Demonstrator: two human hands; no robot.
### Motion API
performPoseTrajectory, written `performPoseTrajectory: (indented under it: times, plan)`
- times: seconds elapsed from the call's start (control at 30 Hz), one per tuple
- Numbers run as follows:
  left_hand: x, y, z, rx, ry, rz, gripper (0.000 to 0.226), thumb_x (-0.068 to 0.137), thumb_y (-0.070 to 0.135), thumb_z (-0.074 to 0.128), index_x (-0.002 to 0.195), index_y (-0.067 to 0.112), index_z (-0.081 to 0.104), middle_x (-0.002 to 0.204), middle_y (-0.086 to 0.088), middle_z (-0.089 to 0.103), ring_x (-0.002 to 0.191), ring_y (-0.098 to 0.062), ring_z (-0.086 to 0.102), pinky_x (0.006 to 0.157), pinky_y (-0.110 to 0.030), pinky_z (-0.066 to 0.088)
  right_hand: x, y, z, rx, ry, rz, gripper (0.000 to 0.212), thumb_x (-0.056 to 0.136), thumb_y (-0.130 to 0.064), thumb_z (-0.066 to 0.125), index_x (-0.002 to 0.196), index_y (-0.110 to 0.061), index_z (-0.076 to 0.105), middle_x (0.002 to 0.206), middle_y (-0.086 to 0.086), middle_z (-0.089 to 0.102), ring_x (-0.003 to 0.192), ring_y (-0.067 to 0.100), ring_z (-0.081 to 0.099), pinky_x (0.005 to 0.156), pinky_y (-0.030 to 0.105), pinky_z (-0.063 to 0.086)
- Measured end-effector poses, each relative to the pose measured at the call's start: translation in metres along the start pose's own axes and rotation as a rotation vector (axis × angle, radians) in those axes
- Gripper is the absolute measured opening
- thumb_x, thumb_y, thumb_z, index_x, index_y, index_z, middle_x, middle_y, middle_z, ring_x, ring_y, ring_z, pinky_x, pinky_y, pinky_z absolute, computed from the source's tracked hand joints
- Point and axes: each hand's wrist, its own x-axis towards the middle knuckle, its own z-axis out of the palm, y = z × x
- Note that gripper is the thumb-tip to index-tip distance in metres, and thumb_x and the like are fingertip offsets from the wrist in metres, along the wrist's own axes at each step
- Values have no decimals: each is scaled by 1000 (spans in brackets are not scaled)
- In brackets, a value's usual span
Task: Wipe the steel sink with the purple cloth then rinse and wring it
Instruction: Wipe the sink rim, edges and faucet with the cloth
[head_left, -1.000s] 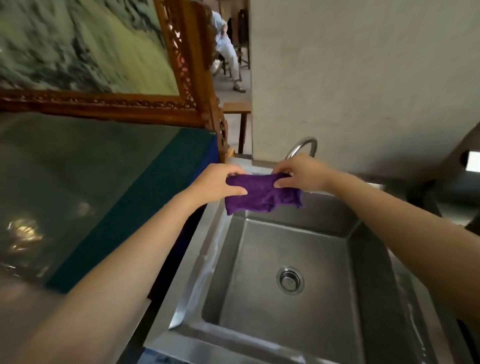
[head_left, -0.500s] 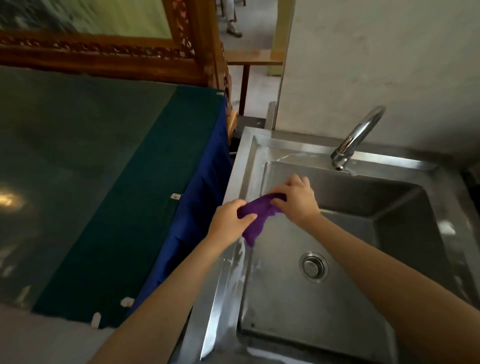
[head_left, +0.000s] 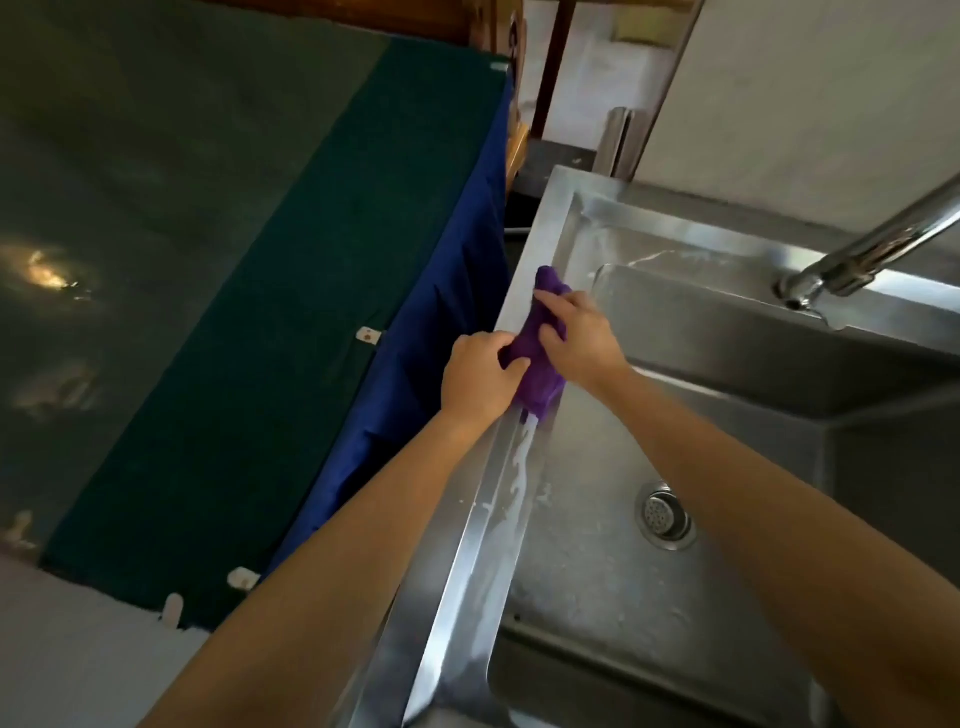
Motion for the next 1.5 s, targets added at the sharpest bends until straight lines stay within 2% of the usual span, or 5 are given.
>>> performPoseTrajectory:
  times: [0.17, 0.37, 0.6, 1.1, 1.5]
  plan:
    - [7, -17, 8, 226, 34, 67, 34, 91, 29, 55, 117, 9, 62, 121, -7, 57, 111, -25, 45, 89, -33, 41, 2, 13, 36, -15, -15, -16, 65, 94, -44, 44, 148, -24, 15, 153, 12, 11, 137, 30, 25, 112, 45, 30]
    - [19, -20, 24, 232, -62, 177, 52, 100, 30, 34, 147, 11, 24, 155, -8, 25, 144, -23, 16, 118, -36, 16, 28, 33, 36, -142, 119, -23, 56, 97, -30, 40, 148, -21, 19, 157, 16, 5, 145, 32, 9, 119, 42, 14]
    - [21, -30, 42, 506, -91, 218, 81, 83, 59, -9, 149, 13, 3, 159, -5, -1, 146, -19, -8, 119, -34, -2, 35, 48, 30, -143, 131, -10, 55, 93, -22, 45, 145, -14, 29, 158, 14, 2, 146, 29, 4, 120, 39, 11]
    - [106, 8, 53, 483, -45, 199, 67, 95, 51, 9, 149, 13, 9, 159, -5, 4, 146, -16, -5, 118, -32, -4, 120, 66, -6, -245, 180, 71, 49, 98, -31, 38, 145, -18, 29, 157, 12, 9, 145, 30, 9, 120, 43, 9]
    - [122, 10, 62, 572, -14, 209, 68, 94, 52, 4, 149, 12, 1, 159, -6, -3, 146, -15, -9, 120, -33, -3, 88, 104, -35, 117, 605, 1, 29, 89, 0, 45, 112, -3, 63, 135, 16, 47, 124, 30, 39, 109, 30, 28]
